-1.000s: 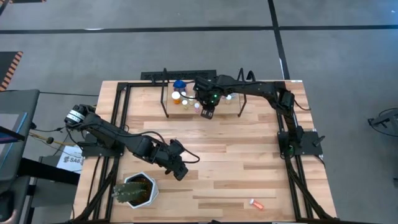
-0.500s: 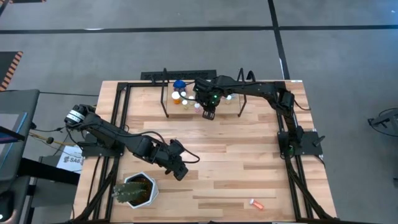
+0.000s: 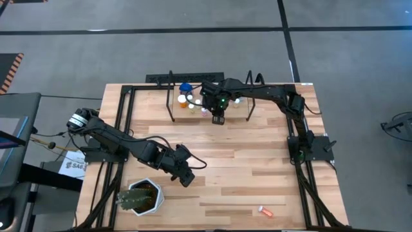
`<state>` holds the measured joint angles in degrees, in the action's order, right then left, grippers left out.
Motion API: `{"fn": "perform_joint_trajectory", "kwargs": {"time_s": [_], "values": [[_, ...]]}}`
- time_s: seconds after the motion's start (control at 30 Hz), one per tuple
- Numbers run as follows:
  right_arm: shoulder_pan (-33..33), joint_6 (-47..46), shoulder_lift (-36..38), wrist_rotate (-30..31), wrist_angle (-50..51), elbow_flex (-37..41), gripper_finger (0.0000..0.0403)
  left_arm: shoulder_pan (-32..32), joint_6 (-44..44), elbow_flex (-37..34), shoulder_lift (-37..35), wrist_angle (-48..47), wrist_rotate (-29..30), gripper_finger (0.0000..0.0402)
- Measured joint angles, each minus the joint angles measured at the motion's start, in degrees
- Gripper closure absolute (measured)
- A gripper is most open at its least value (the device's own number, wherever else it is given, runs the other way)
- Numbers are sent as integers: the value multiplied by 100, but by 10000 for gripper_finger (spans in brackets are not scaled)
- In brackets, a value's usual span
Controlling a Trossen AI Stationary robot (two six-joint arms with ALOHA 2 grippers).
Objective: Pick and place medicine bottles onto shelf by color
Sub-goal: Put the yellow pill bottle on the shelf
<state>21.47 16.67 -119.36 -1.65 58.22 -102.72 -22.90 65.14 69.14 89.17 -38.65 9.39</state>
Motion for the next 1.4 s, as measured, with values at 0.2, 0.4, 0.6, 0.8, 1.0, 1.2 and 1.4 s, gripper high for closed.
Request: {"fn": "perform_joint_trajectory", "kwargs": {"time_s": [0.2, 0.4, 0.6, 0.8, 1.0, 1.2, 1.4], "values": [[2, 48, 1, 0, -53, 0, 271, 1, 2, 0, 0, 2, 0, 162], [2, 48, 1, 0, -53, 0, 265, -1, 2, 0, 0, 2, 0, 162], [4, 83, 1, 0, -55, 0, 259, -1, 2, 0, 0, 3, 0, 162], [4, 201, 1, 0, -57, 0, 268, -1, 2, 0, 0, 16, 0, 162], [9, 569, 1, 0, -2, 0, 267, -1, 2, 0, -2, 84, 2, 162], [63, 361, 1, 0, -18, 9, 268, -1, 2, 0, -2, 87, 2, 162], [151, 178, -84, 3, -98, 186, 269, -1, 2, 0, -2, 109, 4, 162]]}}
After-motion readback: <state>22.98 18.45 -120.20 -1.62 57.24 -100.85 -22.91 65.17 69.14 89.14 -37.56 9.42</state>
